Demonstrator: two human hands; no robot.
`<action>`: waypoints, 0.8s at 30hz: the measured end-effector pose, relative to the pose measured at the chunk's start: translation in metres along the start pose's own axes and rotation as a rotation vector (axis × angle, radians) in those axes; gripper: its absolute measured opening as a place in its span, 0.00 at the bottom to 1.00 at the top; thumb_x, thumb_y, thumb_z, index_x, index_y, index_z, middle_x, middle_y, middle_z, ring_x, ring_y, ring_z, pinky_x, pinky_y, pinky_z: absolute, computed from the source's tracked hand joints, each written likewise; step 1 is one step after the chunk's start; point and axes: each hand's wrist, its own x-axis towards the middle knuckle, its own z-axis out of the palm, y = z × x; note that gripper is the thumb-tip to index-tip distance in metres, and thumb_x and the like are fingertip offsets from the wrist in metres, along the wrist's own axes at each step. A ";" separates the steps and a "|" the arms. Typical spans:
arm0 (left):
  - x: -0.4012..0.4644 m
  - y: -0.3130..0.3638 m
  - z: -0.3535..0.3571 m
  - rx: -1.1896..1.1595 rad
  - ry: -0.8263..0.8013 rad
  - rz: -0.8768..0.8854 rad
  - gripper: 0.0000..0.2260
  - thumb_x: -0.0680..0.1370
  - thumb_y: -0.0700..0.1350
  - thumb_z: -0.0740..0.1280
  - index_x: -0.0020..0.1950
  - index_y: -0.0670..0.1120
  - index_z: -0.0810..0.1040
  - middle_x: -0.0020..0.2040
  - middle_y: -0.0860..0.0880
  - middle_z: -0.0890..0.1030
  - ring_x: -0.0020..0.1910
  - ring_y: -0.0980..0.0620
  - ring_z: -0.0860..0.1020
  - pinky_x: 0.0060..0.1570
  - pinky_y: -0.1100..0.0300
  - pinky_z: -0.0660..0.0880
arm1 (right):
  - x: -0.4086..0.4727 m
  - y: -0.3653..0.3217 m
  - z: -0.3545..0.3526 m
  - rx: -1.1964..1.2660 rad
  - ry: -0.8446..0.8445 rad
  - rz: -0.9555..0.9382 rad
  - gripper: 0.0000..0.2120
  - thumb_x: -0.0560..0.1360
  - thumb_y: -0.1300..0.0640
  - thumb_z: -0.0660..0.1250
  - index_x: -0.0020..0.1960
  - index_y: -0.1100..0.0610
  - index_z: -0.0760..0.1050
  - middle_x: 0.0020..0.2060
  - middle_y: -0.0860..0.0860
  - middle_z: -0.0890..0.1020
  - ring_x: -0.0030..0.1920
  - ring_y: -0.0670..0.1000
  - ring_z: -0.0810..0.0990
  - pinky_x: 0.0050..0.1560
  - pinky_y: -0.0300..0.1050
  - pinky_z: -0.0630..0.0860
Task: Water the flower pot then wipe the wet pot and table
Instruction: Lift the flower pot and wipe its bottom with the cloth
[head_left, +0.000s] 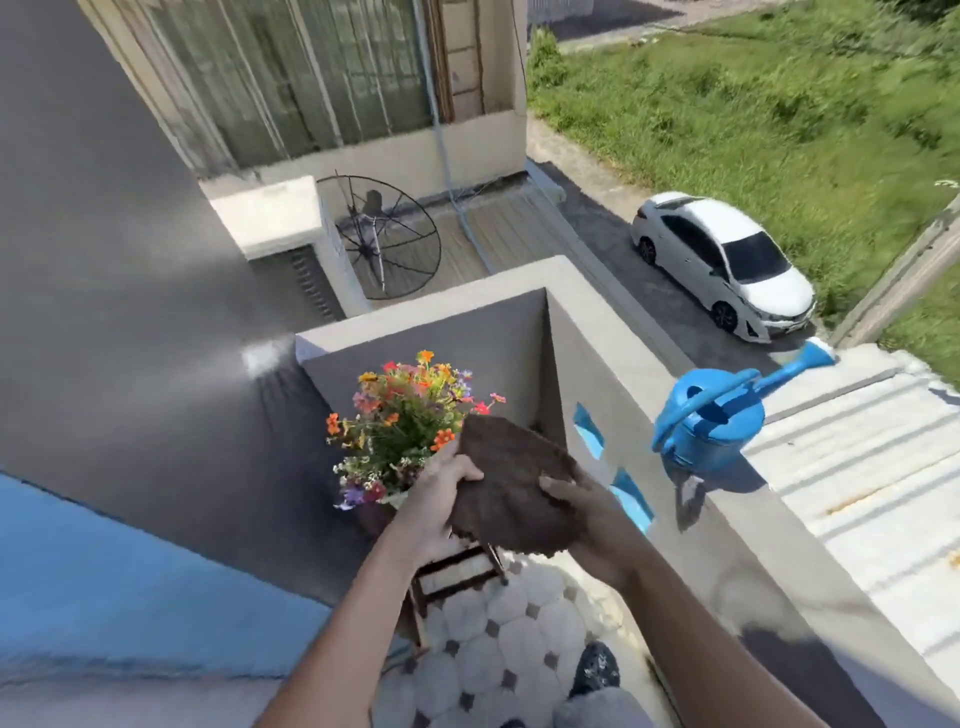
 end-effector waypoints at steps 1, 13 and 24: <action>-0.005 -0.001 -0.010 0.030 0.042 0.023 0.18 0.72 0.30 0.56 0.56 0.42 0.79 0.45 0.41 0.82 0.40 0.46 0.81 0.37 0.58 0.78 | 0.005 0.006 0.007 -0.019 0.041 -0.010 0.21 0.74 0.69 0.67 0.67 0.61 0.73 0.62 0.62 0.80 0.62 0.63 0.78 0.64 0.60 0.73; 0.017 -0.040 -0.025 0.455 -0.004 0.037 0.22 0.75 0.45 0.66 0.68 0.51 0.71 0.40 0.47 0.77 0.37 0.47 0.76 0.32 0.52 0.74 | 0.048 0.020 0.018 -0.384 0.162 0.099 0.23 0.75 0.41 0.68 0.59 0.59 0.76 0.48 0.59 0.83 0.47 0.57 0.82 0.50 0.58 0.78; 0.106 -0.087 -0.032 0.119 0.565 -0.383 0.06 0.77 0.46 0.61 0.46 0.43 0.74 0.32 0.47 0.75 0.23 0.54 0.67 0.24 0.63 0.58 | 0.083 0.008 -0.042 -0.226 0.344 0.180 0.15 0.74 0.65 0.70 0.60 0.64 0.76 0.47 0.61 0.85 0.43 0.59 0.83 0.32 0.44 0.78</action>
